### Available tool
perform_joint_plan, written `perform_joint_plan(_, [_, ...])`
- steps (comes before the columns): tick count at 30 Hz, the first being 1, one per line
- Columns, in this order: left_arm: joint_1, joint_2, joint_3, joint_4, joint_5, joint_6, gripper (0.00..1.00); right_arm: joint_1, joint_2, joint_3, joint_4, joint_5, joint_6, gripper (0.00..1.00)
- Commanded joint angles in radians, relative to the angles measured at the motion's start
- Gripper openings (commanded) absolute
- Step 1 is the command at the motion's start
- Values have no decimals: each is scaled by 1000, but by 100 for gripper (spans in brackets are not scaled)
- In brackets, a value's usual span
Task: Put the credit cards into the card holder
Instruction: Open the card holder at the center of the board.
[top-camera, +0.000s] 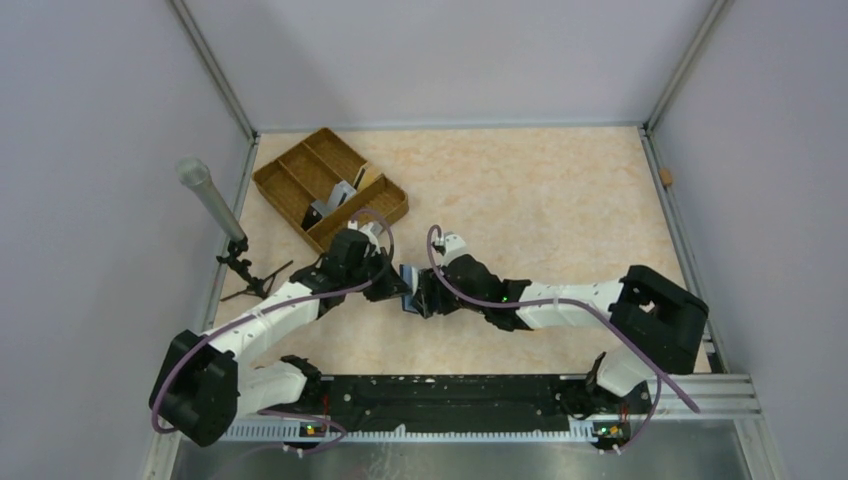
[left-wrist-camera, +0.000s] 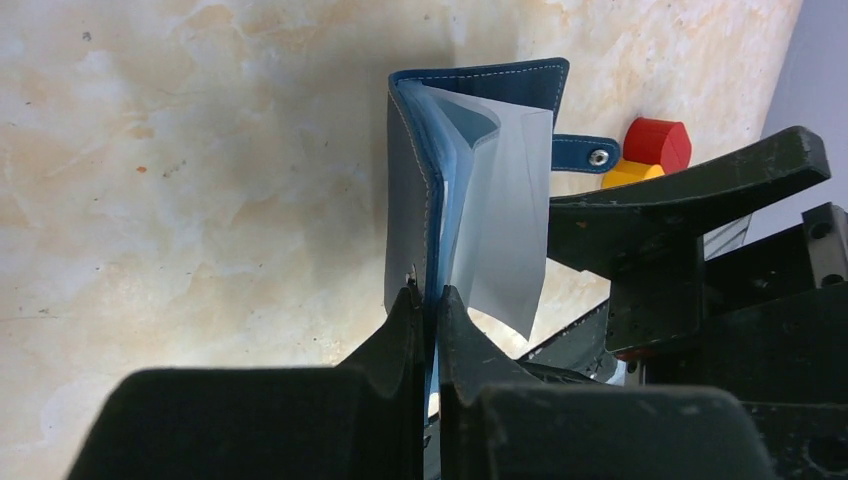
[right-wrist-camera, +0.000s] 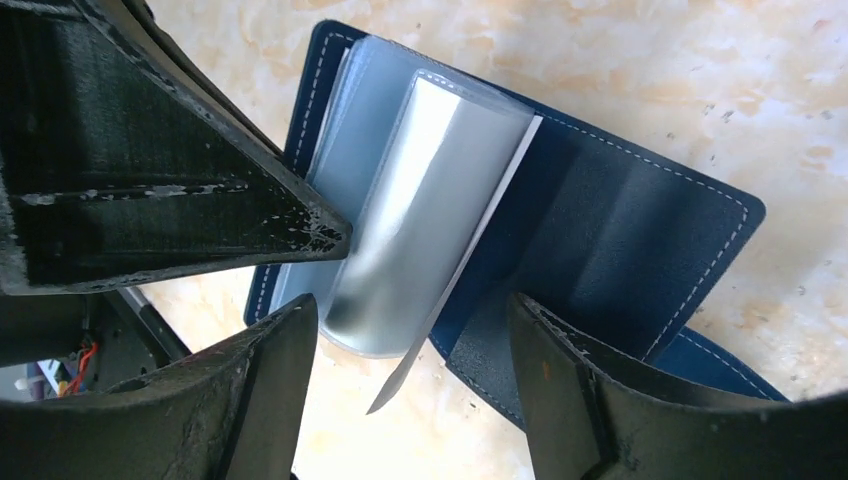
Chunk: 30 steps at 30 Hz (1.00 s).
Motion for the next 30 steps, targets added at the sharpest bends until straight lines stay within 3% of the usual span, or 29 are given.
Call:
perform_joint_plan(1, [-3,11,-14,76,24,-8,0,18,56,40,76,-33,-7,69])
perform_joint_plan(3, [-3,17,-19,84,30,-11,0,17,85,52,41,15,10,67])
perform_joint_plan(6, [-3,17,-26,91,28,-13,0,18,124,77,-57,114,60,55])
perform_joint_plan(12, [-3,18,-39,81,-2,1,19,17,130,56,-131,187,140,39])
perform_joint_plan(14, [-3,24,-46,76,-16,7,20,17,126,50,-159,209,167,36])
perform_joint_plan(15, [-3,26,-48,72,-25,9,15,17,122,48,-178,224,181,35])
perform_joint_plan(18, [-2,24,-58,66,-58,16,3,17,103,35,-257,297,213,35])
perform_joint_plan(22, [-3,35,-68,65,-83,19,0,16,65,17,-337,372,230,37])
perform_joint_plan(30, [-3,59,-80,106,-65,17,0,17,-45,43,-542,516,248,55])
